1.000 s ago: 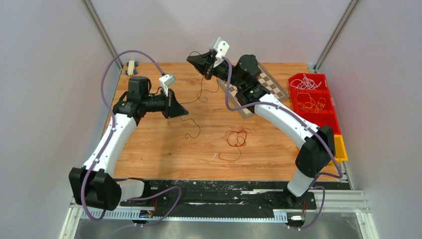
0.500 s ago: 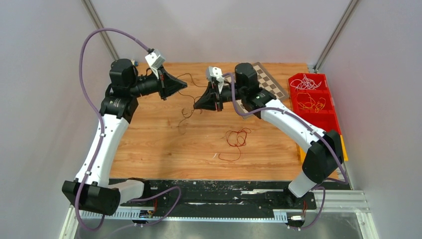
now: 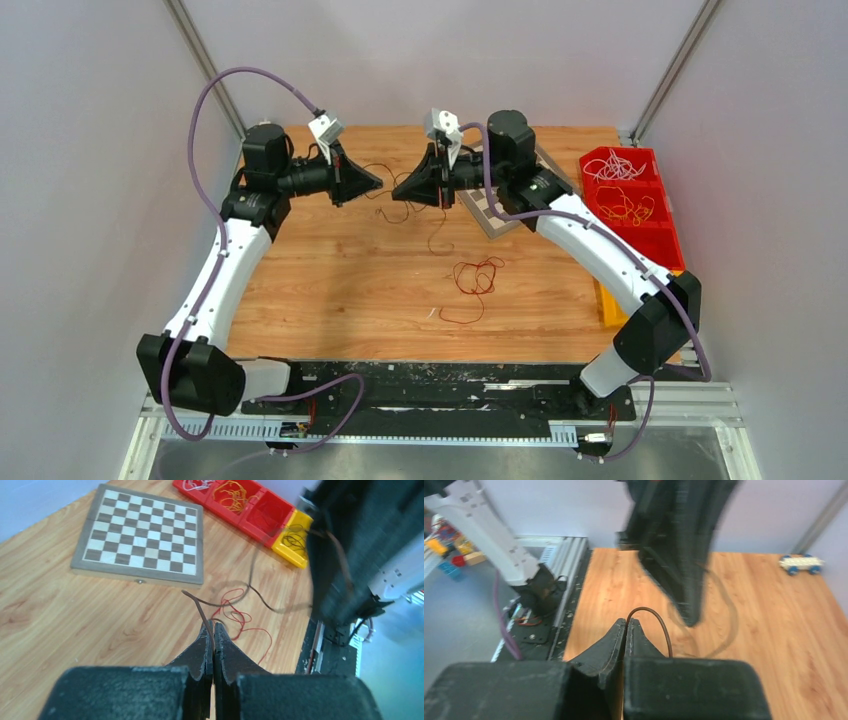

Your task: Untangle the cables

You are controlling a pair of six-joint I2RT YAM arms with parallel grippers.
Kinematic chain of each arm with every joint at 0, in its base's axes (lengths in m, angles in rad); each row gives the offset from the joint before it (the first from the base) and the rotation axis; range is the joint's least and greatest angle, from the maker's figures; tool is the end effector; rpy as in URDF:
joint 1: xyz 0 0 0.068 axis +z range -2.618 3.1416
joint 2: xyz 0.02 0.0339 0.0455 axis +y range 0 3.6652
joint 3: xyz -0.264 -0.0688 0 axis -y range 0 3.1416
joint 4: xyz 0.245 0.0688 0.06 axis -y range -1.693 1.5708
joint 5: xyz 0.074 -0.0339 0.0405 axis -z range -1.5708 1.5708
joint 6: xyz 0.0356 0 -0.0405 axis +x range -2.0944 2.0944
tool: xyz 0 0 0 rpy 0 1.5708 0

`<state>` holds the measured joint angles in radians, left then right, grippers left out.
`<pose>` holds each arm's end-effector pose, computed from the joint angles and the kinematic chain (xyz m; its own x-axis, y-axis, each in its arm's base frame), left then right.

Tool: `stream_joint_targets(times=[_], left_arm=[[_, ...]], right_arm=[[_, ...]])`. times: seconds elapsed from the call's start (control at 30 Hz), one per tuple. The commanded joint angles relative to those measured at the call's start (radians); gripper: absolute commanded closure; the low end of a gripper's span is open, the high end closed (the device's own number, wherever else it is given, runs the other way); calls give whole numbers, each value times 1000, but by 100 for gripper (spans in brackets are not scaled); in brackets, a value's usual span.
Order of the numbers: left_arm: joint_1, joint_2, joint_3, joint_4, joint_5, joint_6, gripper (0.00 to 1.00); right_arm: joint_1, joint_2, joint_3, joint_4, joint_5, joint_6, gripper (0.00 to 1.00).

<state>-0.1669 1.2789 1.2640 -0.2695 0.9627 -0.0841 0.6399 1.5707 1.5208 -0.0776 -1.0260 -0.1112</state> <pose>0.2717 -0.0754 0.3962 -0.3489 0.0101 -0.9371 0.8454 0.4349 -0.3101 0.2701 0.2390 0.4134 0.0085 -0.0654 -0.9978 -0.9951 -0.0987 -0.0020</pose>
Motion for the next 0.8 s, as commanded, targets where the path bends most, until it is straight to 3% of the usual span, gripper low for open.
stream_joint_targets(times=[0.0, 0.27, 0.43, 0.77], left_arm=[[-3, -68, -19, 23, 136, 56, 100], [-73, -57, 26, -92, 209, 162, 100], [-82, -54, 46, -116, 228, 167, 100], [-86, -42, 89, -133, 293, 145, 100]], right_arm=[[-48, -8, 62, 35, 104, 58, 100], [-46, 26, 61, 146, 32, 168, 95], [-40, 28, 53, 200, -31, 197, 78], [-23, 17, 15, 176, -32, 76, 62]])
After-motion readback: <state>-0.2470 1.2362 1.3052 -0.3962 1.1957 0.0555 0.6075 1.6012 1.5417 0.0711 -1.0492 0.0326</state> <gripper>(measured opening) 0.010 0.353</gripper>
